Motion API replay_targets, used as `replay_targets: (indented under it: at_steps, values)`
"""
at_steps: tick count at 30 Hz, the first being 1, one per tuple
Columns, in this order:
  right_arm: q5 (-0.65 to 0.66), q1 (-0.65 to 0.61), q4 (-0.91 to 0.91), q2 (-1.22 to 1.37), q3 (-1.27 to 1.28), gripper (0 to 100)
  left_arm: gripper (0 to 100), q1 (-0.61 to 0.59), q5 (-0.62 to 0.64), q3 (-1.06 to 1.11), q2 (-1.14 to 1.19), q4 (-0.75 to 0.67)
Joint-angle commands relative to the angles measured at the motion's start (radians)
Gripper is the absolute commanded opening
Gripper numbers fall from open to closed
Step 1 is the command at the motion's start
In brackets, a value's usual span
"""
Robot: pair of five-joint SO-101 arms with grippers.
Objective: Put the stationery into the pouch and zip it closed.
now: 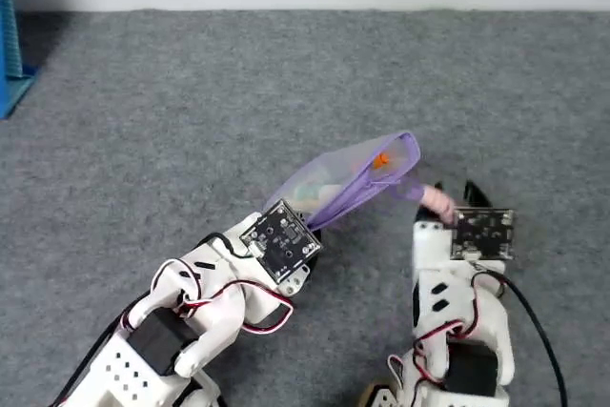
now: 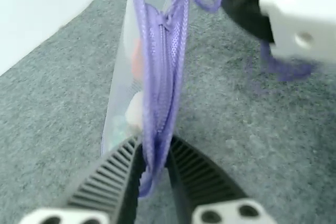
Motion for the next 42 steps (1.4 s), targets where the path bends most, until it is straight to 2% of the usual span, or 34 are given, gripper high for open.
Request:
replay_targets:
  at_steps: [1,9,13,20,26,34,38,42]
  values:
    - [0.012,-0.093,0.116,-0.013,-0.098,18.0,1,-0.026,0.014,-0.025,-0.002,0.017]
    - [-0.048,-0.28,0.134,-0.013,-0.104,17.2,1,-0.026,0.014,-0.022,-0.002,0.018]
    - [-0.054,-0.321,0.127,-0.013,-0.123,17.0,1,-0.026,0.015,-0.021,-0.002,0.02]
    - [-0.094,-0.314,0.119,-0.013,-0.186,16.9,1,-0.026,0.015,-0.021,-0.002,0.021]
    - [-0.092,-0.282,-0.008,-0.013,-0.121,16.7,1,-0.026,0.015,-0.021,-0.002,0.021]
    - [-0.005,-0.272,-0.171,-0.013,-0.017,1.0,1,-0.026,0.015,-0.019,-0.002,0.023]
    - [-0.006,-0.232,-0.176,-0.013,-0.018,0.9,1,-0.026,0.015,-0.019,-0.002,0.023]
    - [-0.005,-0.14,-0.206,-0.013,-0.017,0.8,1,-0.026,0.015,-0.019,-0.002,0.025]
